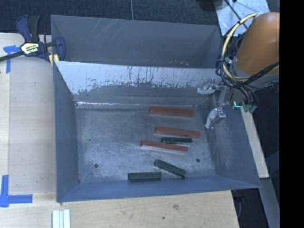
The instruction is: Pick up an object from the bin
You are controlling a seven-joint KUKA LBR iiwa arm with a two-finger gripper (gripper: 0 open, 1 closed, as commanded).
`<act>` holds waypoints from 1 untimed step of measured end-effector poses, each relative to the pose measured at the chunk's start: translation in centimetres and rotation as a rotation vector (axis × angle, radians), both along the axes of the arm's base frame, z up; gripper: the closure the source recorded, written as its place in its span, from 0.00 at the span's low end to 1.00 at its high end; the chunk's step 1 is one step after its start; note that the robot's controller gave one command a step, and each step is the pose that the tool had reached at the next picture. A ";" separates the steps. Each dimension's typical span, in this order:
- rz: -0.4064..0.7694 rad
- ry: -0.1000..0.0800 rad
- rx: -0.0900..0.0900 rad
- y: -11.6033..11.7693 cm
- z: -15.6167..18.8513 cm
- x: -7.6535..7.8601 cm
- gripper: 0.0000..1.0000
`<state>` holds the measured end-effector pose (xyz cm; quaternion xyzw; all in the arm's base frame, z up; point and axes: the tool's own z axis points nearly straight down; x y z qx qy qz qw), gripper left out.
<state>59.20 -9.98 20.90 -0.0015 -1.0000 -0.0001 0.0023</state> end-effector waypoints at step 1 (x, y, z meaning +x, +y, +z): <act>0.002 -0.009 -0.001 0.0 0.5 0.2 0.00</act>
Offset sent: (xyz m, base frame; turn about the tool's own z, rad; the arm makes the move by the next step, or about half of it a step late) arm -0.0135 0.0179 -0.1390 -0.1984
